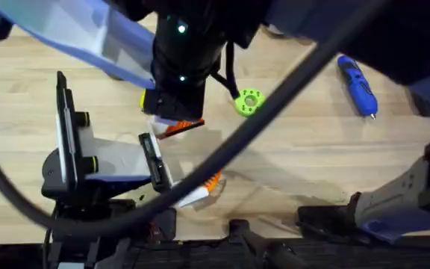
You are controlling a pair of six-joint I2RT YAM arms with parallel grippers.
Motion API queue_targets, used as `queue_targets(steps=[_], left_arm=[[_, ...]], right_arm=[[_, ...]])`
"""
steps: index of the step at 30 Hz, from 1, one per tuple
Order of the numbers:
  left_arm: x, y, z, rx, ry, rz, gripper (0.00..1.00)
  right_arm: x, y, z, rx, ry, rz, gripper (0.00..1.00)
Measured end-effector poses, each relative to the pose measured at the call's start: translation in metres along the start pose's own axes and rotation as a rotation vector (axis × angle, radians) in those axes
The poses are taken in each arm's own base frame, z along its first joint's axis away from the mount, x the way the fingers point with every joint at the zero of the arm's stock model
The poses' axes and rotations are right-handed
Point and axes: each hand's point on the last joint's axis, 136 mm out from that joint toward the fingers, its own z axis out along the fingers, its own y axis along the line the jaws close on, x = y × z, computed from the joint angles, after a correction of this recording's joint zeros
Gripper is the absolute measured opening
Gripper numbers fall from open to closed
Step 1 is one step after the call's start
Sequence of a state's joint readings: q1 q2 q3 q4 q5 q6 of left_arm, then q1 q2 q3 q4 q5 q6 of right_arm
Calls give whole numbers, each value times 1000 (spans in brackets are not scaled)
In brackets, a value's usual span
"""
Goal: Pick up the gripper from the table and insert it into the empty holder that is missing its gripper. Then pick up a screw, insert it into the mounting hole, and use the screwdriver to tighten it. Finally, clean up the table by picking up the vegetable and placing it into the bucket.
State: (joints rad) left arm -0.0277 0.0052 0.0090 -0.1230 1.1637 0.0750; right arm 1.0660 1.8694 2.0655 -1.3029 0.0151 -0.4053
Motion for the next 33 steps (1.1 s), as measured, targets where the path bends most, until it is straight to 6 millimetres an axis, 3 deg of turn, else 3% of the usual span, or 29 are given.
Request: queue_targets(steps=[18, 26, 33], left_arm=[[0, 0, 0, 0, 0, 0, 985], [0, 0, 0, 0, 0, 0, 985], [0, 0, 0, 0, 0, 0, 985]], right_arm=[[-3, 8, 1, -8, -1, -18, 6], [-1, 8, 15, -23, 34, -18, 6], [-1, 8, 15, -24, 38, -18, 6]])
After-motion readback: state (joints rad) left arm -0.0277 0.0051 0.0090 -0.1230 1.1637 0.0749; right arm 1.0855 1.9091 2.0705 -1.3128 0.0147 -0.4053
